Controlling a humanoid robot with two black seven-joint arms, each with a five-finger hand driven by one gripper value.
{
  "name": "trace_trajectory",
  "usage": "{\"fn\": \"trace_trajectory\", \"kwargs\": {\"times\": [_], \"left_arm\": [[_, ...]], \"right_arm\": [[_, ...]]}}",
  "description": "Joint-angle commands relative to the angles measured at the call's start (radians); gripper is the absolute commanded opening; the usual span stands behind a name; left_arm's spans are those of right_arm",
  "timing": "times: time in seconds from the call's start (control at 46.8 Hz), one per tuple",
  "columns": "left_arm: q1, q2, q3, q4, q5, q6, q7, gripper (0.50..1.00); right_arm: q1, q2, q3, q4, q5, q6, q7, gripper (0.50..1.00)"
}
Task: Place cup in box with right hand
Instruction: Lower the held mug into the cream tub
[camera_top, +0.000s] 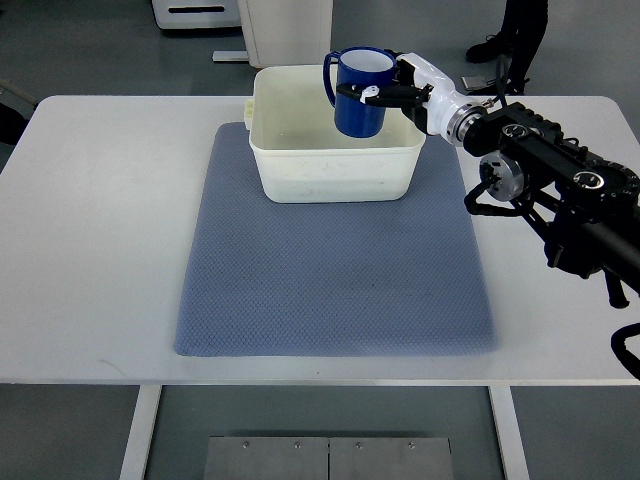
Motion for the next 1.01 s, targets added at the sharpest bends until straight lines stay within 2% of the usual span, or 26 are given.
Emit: {"fn": "trace_trajectory", "kwargs": {"times": [0.0, 0.15, 0.642, 0.663, 0.684, 0.834, 0.898, 0.984], "left_arm": [[0.0, 0.0, 0.0, 0.0, 0.0, 0.0, 0.0, 1.0], [0.0, 0.0, 0.0, 0.0, 0.0, 0.0, 0.0, 1.0], [0.0, 0.0, 0.0, 0.0, 0.0, 0.0, 0.0, 1.0], [0.0, 0.0, 0.0, 0.0, 0.0, 0.0, 0.0, 1.0], [0.0, 0.0, 0.0, 0.0, 0.0, 0.0, 0.0, 1.0], [0.0, 0.0, 0.0, 0.0, 0.0, 0.0, 0.0, 1.0], [0.0, 0.0, 0.0, 0.0, 0.0, 0.0, 0.0, 1.0], [0.0, 0.0, 0.0, 0.0, 0.0, 0.0, 0.0, 1.0]], "right_arm": [[-0.002, 0.002, -0.002, -0.013, 0.001, -0.002, 0.001, 0.5], [-0.011, 0.008, -0.004, -0.02, 0.001, -0.028, 0.001, 0.5], [-0.01, 0.008, 0.006, -0.014, 0.002, -0.026, 0.011, 0.5], [-0.01, 0.008, 0.006, -0.014, 0.002, -0.026, 0.014, 0.603], [-0.008, 0.008, 0.006, -0.013, 0.002, -0.026, 0.014, 0.641], [-0.008, 0.008, 0.006, -0.008, 0.004, -0.026, 0.02, 0.692], [-0.008, 0.008, 0.006, -0.008, 0.004, -0.026, 0.025, 0.753], [-0.008, 0.01, 0.006, -0.008, 0.002, -0.026, 0.031, 0.807]]}}
